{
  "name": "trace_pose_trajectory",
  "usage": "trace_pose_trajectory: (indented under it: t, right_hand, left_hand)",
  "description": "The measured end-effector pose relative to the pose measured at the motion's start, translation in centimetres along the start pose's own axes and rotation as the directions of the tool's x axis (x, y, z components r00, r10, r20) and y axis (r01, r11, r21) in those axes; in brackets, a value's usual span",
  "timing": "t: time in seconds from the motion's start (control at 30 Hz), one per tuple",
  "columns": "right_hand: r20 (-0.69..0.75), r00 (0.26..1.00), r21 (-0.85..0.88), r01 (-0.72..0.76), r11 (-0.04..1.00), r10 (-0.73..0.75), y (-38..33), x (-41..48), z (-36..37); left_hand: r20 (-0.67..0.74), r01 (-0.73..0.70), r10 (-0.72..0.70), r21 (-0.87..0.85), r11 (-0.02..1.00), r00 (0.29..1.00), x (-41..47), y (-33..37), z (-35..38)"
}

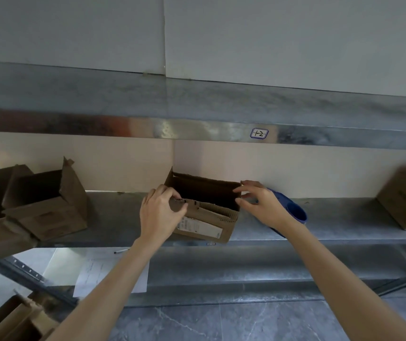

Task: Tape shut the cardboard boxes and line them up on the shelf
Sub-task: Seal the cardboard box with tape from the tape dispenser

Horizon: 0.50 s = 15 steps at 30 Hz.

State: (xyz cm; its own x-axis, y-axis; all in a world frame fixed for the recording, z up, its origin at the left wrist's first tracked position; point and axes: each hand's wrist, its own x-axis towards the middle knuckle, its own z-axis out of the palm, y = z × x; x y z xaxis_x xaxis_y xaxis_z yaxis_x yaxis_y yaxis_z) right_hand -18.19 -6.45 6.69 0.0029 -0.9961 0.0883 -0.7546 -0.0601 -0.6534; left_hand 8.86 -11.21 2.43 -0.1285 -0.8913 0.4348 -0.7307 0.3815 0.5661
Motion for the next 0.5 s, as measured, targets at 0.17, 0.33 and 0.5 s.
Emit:
trace_pose_trajectory:
  t: [0.17,0.33,0.5]
  right_hand:
    - [0.015,0.999,0.004,-0.042,0.999,0.042,-0.1,0.9,0.3]
    - [0.033,0.997,-0.019,-0.069,0.997,0.070,-0.1,1.7,0.5]
    - [0.015,0.997,-0.044,-0.078,0.996,0.079,-0.1,2.3,1.0]
  left_hand:
    - [0.022,-0.042,0.044,-0.058,0.997,0.999,0.3,-0.3,-1.2]
    - [-0.052,-0.010,0.006,-0.078,0.997,0.999,2.3,-0.4,-2.1]
    - [-0.012,0.097,-0.099,-0.112,0.989,0.995,4.2,-1.5,-1.5]
